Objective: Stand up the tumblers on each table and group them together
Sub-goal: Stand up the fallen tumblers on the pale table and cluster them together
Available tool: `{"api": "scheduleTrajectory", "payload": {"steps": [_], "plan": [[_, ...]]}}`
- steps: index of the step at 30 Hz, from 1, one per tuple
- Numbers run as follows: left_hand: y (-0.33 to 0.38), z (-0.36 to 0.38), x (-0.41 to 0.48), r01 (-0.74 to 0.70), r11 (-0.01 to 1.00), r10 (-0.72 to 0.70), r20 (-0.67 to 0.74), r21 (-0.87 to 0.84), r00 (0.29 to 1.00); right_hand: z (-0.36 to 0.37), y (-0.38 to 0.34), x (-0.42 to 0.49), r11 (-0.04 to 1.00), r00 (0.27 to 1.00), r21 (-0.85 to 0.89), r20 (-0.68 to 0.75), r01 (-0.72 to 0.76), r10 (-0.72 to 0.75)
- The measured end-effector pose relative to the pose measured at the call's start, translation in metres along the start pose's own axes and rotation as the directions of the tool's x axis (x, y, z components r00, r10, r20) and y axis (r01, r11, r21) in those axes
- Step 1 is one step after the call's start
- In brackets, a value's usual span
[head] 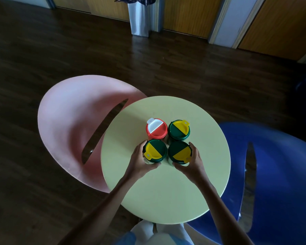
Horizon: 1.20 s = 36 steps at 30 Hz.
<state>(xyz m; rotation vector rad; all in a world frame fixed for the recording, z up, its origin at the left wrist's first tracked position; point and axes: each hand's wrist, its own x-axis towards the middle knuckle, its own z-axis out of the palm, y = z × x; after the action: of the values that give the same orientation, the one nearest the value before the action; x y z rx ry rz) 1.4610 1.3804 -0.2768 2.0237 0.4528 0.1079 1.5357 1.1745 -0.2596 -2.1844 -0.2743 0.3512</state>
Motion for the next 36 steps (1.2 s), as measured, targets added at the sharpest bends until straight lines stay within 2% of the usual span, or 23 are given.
{"api": "scheduleTrajectory", "payload": {"steps": [20, 29, 32, 36], "plan": [[-0.002, 0.007, -0.006, -0.018, 0.999, 0.016, -0.045, -0.039, 0.999, -0.01, -0.005, 0.001, 1.0, 0.998, -0.007, 0.064, -0.017, 0.017], [0.0, 0.005, -0.005, -0.041, 0.999, 0.041, -0.023, 0.001, 0.999, -0.011, -0.006, 0.003, 0.997, 0.992, -0.029, 0.105, -0.065, 0.068], [0.006, 0.0, -0.008, -0.02, 0.999, 0.02, -0.017, 0.032, 1.0, -0.011, -0.01, -0.001, 0.998, 0.997, -0.042, 0.058, -0.045, 0.048], [0.022, -0.011, -0.012, -0.161, 0.978, 0.174, -0.097, 0.136, 0.98, -0.019, -0.021, -0.004, 0.992, 0.999, -0.124, -0.05, 0.008, -0.015]]}}
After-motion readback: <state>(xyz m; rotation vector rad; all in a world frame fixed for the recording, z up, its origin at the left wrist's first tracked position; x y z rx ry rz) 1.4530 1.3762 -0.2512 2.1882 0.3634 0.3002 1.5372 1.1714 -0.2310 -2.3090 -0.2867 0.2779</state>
